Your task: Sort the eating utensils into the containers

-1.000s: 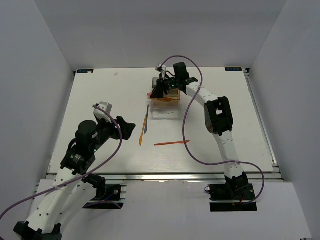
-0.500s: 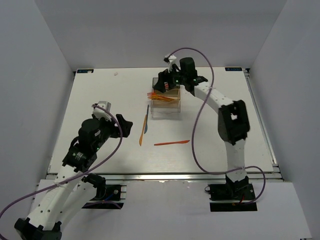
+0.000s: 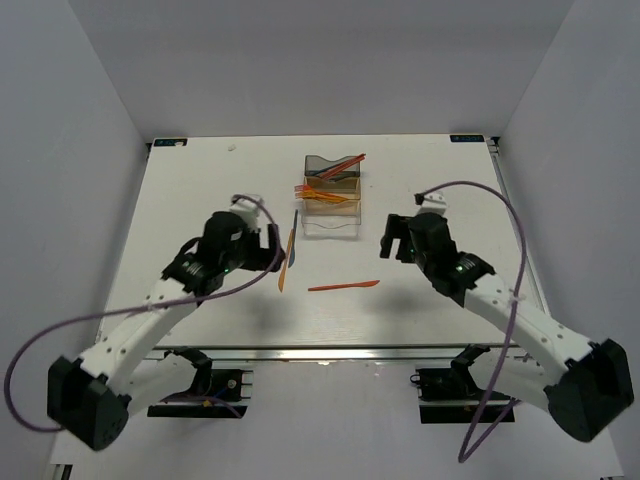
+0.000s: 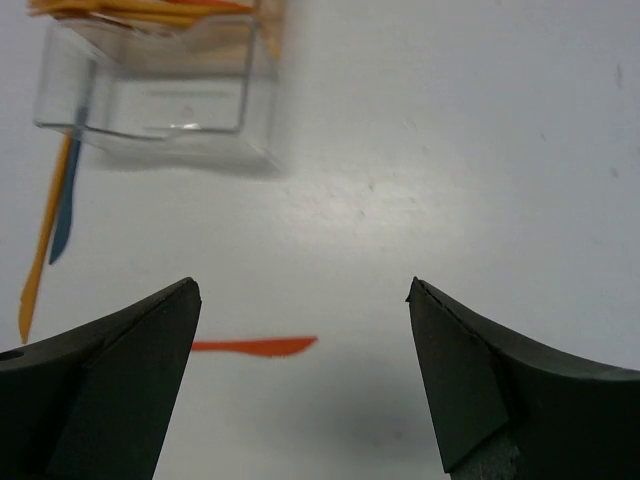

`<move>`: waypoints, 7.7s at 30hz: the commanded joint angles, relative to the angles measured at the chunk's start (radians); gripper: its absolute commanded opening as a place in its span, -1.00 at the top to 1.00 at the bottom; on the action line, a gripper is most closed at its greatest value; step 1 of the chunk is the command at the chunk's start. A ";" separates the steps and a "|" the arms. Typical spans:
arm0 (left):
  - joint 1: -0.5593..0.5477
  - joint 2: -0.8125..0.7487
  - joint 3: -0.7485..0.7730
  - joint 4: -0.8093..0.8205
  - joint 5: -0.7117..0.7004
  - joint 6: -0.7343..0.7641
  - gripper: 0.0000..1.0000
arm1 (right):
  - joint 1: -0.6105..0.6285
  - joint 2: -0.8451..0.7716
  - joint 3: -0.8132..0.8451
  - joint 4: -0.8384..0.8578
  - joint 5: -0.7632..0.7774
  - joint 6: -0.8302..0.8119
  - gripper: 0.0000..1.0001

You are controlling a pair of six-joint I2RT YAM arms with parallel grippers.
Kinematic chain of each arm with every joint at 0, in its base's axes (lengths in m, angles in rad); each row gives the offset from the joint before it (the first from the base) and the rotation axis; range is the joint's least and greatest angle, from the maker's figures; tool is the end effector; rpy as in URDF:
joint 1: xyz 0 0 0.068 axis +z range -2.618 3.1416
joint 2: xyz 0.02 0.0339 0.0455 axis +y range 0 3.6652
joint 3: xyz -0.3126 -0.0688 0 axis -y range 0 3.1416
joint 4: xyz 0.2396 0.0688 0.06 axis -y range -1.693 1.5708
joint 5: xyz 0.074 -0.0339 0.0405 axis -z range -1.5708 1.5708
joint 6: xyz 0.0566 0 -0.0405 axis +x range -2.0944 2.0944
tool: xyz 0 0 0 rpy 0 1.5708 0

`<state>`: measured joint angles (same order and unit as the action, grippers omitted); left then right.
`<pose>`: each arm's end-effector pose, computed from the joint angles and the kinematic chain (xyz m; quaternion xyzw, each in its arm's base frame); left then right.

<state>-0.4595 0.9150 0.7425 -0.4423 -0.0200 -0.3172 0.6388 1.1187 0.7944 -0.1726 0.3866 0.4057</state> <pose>0.1640 -0.0799 0.3039 0.0585 0.8860 -0.1660 0.4291 0.2060 0.1264 0.3150 -0.0005 0.8490 0.1073 0.5174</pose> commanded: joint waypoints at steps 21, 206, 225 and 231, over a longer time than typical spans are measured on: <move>-0.426 0.851 0.469 -0.065 0.037 0.490 -0.47 | -0.060 -0.464 -0.029 -0.358 -0.071 0.044 -0.79; -0.242 0.401 0.235 -0.053 -0.287 -0.161 -0.83 | -0.017 0.054 -0.099 0.544 -0.078 0.160 -0.79; -0.068 0.774 0.330 0.091 -0.149 -0.100 -0.06 | -0.064 -0.048 -0.178 0.518 -0.273 0.099 -0.76; -0.067 0.812 0.340 0.122 -0.100 -0.089 -0.05 | -0.065 -0.037 -0.181 0.528 -0.279 0.093 -0.76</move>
<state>-0.5251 1.7252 1.0580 -0.3534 -0.1661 -0.4191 0.5800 1.0878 0.6224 0.3153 0.1230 0.5186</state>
